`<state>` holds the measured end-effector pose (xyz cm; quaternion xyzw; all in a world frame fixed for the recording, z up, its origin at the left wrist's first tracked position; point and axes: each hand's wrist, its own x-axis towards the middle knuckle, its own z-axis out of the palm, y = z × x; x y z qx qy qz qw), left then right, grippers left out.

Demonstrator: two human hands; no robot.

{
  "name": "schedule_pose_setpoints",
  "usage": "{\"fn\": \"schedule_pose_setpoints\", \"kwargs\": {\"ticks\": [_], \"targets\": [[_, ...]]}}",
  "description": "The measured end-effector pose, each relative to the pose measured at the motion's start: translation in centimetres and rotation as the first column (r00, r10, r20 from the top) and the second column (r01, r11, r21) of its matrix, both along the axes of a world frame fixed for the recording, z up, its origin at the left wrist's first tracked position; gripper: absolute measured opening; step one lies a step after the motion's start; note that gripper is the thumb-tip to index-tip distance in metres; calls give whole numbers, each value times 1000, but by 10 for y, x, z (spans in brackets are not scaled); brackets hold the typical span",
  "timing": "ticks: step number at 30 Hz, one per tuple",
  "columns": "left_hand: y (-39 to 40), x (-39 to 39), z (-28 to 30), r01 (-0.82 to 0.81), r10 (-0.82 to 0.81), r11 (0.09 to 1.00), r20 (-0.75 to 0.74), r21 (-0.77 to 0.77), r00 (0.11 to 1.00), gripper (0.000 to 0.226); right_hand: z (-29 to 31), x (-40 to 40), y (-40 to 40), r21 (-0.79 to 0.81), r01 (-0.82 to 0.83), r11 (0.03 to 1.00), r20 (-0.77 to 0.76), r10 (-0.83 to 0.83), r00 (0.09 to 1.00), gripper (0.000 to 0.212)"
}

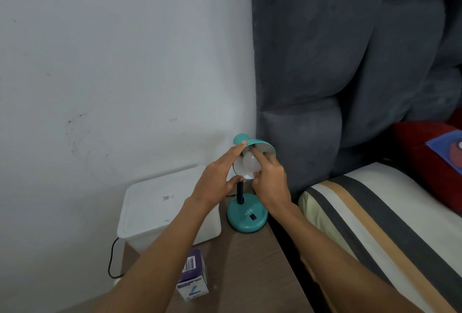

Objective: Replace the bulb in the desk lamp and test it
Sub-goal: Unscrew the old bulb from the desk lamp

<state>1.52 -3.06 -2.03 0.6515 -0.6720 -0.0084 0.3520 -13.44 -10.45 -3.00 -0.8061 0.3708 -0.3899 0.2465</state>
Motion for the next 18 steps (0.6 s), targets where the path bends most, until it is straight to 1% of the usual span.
{"fn": "schedule_pose_setpoints", "kwargs": {"ticks": [3,4,6,8,10,12,13,15,17,18], "targets": [[-1,2,0,0,0,1000,-3,2,1000,90,2,3,1,98,-25,995,122,13,992,62],[-1,2,0,-1,1,1000,-4,3,1000,90,3,4,1,97,-18,995,136,4,991,55],[0,2,0,-3,3,1000,-1,2,1000,92,4,5,1,27,-1,1000,93,-1,996,47],[1,2,0,-7,7,1000,-2,0,1000,93,3,7,2,-79,15,997,6,-15,1000,53],[1,1,0,-6,6,1000,-5,-2,1000,93,0,9,7,-138,40,990,-66,-50,997,66],[1,1,0,-2,2,1000,-6,0,1000,93,-4,9,8,-153,47,987,-80,-60,995,74],[1,2,-1,-3,3,1000,-4,1,1000,93,-5,8,8,-156,50,986,-68,-61,996,73],[1,3,-1,-13,13,1000,0,7,1000,93,-5,7,8,-110,61,992,-15,-63,998,65],[0,3,-1,-19,19,1000,-1,6,1000,93,-2,7,8,2,65,998,60,-65,996,58],[-1,3,-1,-16,16,1000,-3,3,1000,93,-2,7,8,33,62,998,81,-65,995,58]]}}
